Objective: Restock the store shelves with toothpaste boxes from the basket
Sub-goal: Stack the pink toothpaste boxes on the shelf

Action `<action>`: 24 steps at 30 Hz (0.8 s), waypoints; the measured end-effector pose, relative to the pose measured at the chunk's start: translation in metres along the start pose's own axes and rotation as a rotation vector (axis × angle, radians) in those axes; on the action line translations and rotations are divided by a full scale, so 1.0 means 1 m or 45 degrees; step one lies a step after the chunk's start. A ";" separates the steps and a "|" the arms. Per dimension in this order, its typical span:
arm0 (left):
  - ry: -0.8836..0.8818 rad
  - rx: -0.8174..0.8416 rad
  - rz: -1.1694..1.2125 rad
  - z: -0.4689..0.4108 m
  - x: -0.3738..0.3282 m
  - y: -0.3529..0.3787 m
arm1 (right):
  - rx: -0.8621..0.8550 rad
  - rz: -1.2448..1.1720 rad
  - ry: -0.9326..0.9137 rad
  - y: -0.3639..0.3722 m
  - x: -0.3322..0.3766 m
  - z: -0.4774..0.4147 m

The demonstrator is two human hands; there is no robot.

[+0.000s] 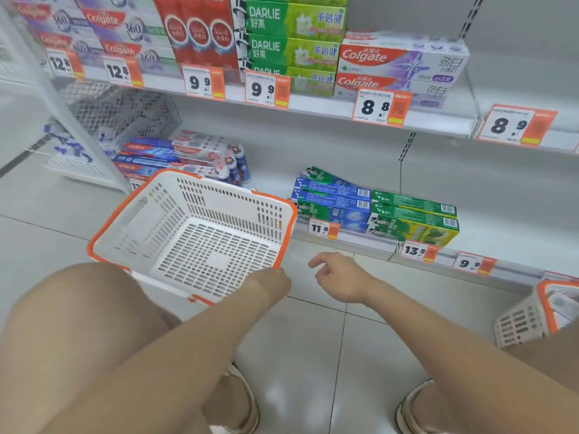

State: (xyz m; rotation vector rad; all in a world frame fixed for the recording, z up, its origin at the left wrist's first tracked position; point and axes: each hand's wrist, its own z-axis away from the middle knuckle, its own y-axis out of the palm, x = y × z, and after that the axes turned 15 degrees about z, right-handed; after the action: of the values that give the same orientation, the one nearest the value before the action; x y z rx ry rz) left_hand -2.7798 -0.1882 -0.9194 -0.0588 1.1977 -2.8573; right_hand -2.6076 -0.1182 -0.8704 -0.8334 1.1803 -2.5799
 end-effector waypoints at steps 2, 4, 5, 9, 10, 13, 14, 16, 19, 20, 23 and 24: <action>-0.113 0.014 0.047 0.004 0.010 -0.002 | -0.004 0.042 0.003 0.001 0.001 0.001; -0.266 0.070 0.016 0.012 0.011 -0.006 | -0.024 0.087 -0.003 -0.004 0.003 0.003; -0.347 0.108 -0.039 0.016 0.007 -0.012 | -0.042 0.121 0.003 -0.008 0.004 0.006; -0.214 0.046 0.048 0.026 -0.035 -0.071 | -0.130 0.480 0.140 -0.039 0.009 0.028; -0.083 -0.055 0.203 0.031 -0.048 -0.090 | -0.160 0.625 0.200 -0.050 0.009 0.037; 0.219 -0.329 0.463 0.043 -0.084 -0.146 | -0.299 0.747 0.416 -0.085 -0.010 0.069; 0.280 -0.412 0.498 0.046 -0.096 -0.159 | -0.360 0.698 0.499 -0.094 -0.019 0.082; 0.362 -0.556 0.514 0.048 -0.120 -0.180 | -0.490 0.666 0.638 -0.109 -0.040 0.108; 0.478 -0.612 0.445 0.048 -0.164 -0.200 | -0.541 0.714 0.778 -0.120 -0.072 0.145; 0.537 -0.595 0.446 0.046 -0.181 -0.203 | -0.528 0.720 0.804 -0.122 -0.079 0.157; 0.695 -0.549 0.470 0.042 -0.228 -0.205 | -0.474 0.699 0.861 -0.128 -0.104 0.189; 0.718 -0.547 0.453 0.040 -0.244 -0.202 | -0.466 0.686 0.875 -0.129 -0.114 0.199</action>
State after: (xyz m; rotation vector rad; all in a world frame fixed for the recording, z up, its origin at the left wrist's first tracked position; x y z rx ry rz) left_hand -2.5390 -0.0620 -0.7515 0.8977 1.6814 -2.3204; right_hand -2.3943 -0.1156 -0.7171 0.3623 1.7764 -2.2481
